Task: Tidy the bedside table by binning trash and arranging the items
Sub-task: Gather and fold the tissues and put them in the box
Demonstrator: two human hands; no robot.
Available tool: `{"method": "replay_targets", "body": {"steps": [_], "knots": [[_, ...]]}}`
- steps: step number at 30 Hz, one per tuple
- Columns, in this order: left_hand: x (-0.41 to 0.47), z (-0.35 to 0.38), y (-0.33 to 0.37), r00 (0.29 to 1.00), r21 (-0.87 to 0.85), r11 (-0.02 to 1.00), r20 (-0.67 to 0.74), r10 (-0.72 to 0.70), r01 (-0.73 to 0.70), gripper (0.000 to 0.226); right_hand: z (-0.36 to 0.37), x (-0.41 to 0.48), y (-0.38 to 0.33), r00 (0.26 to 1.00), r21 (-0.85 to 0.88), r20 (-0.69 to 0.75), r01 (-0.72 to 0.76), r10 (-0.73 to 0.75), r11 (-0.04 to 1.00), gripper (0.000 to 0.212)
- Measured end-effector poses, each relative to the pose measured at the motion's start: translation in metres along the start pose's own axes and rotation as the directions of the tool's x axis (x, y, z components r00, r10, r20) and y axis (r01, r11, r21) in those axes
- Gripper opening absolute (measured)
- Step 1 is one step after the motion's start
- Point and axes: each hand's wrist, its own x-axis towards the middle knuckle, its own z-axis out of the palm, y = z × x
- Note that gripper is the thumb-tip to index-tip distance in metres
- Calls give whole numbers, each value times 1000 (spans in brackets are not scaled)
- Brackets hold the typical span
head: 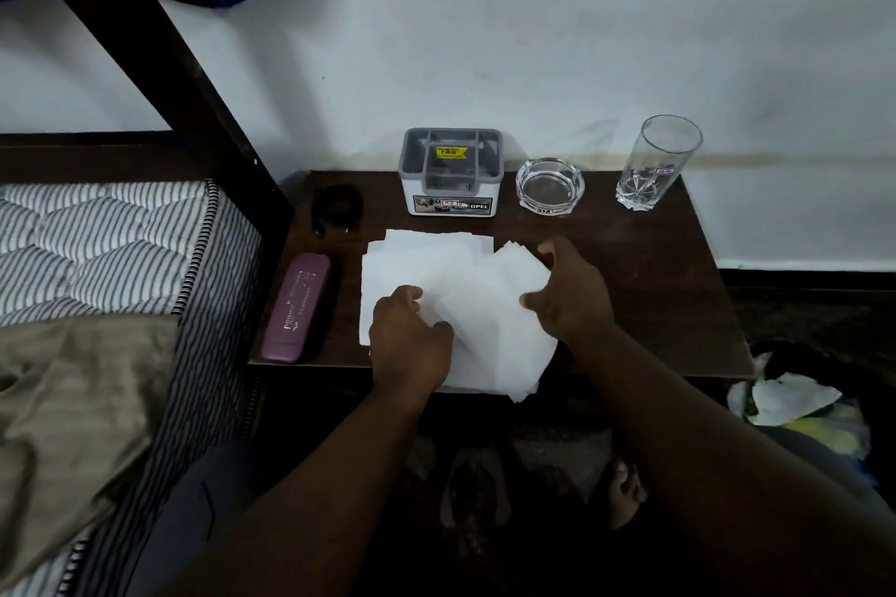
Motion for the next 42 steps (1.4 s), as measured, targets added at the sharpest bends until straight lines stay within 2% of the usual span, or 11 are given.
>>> {"method": "replay_targets", "body": {"steps": [6, 10, 16, 19, 22, 28, 30, 32, 36, 38, 42], "knots": [[1, 1, 0, 1000, -9, 1000, 6, -13, 13, 53, -23, 6, 11, 999, 68, 10, -50, 49, 996, 49], [0, 0, 2, 999, -17, 999, 13, -29, 29, 52, -50, 5, 17, 985, 304, 52, -171, 163, 937, 31], [-4, -4, 14, 999, -214, 976, 23, -35, 39, 24, -72, -9, 2, 950, 770, 223, -309, 218, 558, 27], [-6, -8, 26, 977, -503, 845, 192, -96, 182, 38, -56, -13, -18, 922, 864, 313, -376, 227, 334, 25], [7, -15, 26, 939, -662, 674, 305, -156, 327, 49, -28, -17, -36, 910, 870, 331, -397, 252, 292, 21], [40, -29, 11, 974, -749, 636, 56, -219, 186, 11, 29, -14, -64, 930, 830, 269, -356, 251, 429, 24], [50, -33, 2, 971, -742, 641, 54, -235, 196, 21, 43, -11, -67, 943, 808, 232, -323, 237, 493, 27], [56, -34, -4, 971, -609, 767, 27, -237, 204, 32, 53, -9, -70, 958, 737, 174, -280, 229, 615, 32], [54, -33, -8, 995, -329, 943, -74, -74, 45, 34, 64, -9, -66, 994, 263, -64, -74, 94, 962, 35], [52, -32, -9, 996, -228, 974, -84, -11, -8, 44, 66, -12, -63, 992, 64, -124, -4, 12, 998, 44], [50, -29, -7, 995, -140, 990, -96, 17, -30, 52, 73, -15, -62, 996, 25, -82, 41, -39, 999, 57]]}}
